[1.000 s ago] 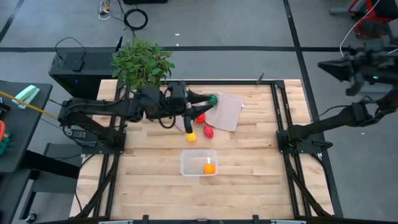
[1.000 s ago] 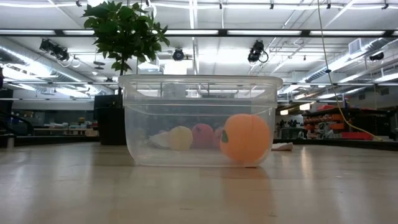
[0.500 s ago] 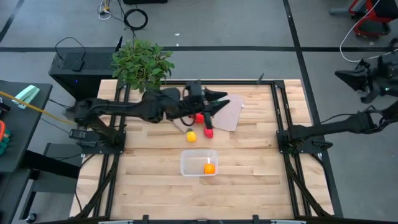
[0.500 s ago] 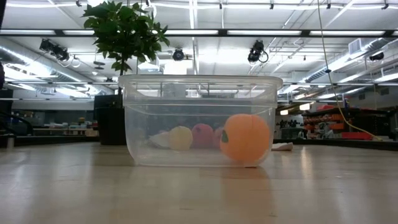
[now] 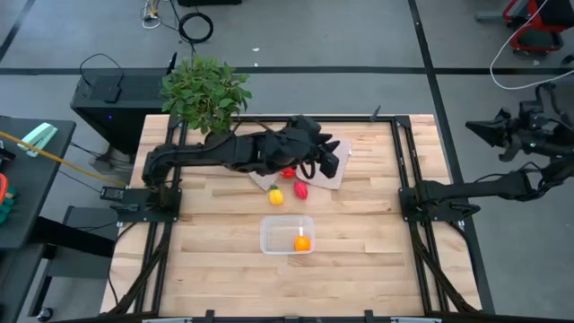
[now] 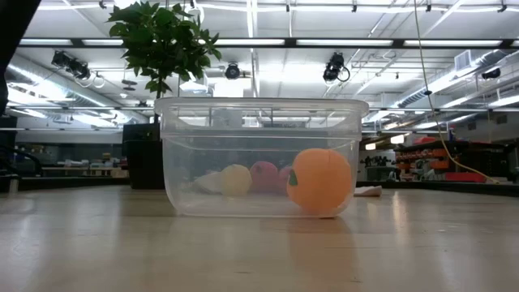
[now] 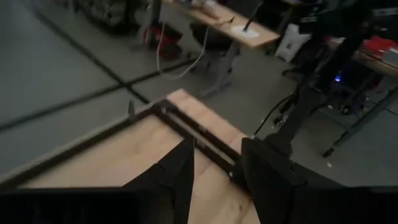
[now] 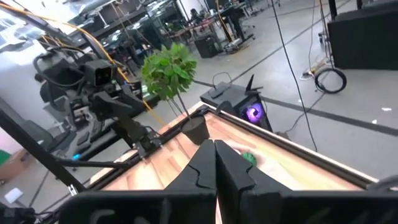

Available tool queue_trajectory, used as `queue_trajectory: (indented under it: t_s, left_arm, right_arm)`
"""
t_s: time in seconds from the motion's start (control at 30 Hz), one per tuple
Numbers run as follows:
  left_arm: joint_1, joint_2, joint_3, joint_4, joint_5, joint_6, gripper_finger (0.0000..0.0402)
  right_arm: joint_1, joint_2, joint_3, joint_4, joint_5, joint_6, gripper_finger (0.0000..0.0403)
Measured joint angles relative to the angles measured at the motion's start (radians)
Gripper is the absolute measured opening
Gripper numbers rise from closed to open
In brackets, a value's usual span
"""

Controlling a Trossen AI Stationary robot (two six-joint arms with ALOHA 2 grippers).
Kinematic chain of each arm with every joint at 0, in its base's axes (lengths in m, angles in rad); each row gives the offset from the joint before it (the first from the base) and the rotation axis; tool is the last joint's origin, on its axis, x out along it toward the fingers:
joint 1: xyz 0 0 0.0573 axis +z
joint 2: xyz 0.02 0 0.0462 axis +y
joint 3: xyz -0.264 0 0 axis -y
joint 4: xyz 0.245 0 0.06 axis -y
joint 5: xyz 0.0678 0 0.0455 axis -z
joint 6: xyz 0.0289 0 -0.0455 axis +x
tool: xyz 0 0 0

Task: Pick and placing Produce into tupperware
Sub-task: Put the pineapple into the transparent bin

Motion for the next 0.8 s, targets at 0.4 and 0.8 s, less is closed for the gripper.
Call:
queue_trajectory:
  t_s: [0.4,0.8]
  left_arm:
    - [-0.002,0.048,0.022,-0.517,0.045,-0.255,0.0105]
    - [-0.016,0.073,0.011,-0.739,0.108,-0.374,0.0105]
  right_arm:
    - [0.001,-0.022,-0.083,0.015,-0.006,0.032,0.0002]
    - [0.0,-0.022,-0.083,0.034,0.039,0.135,0.0002]
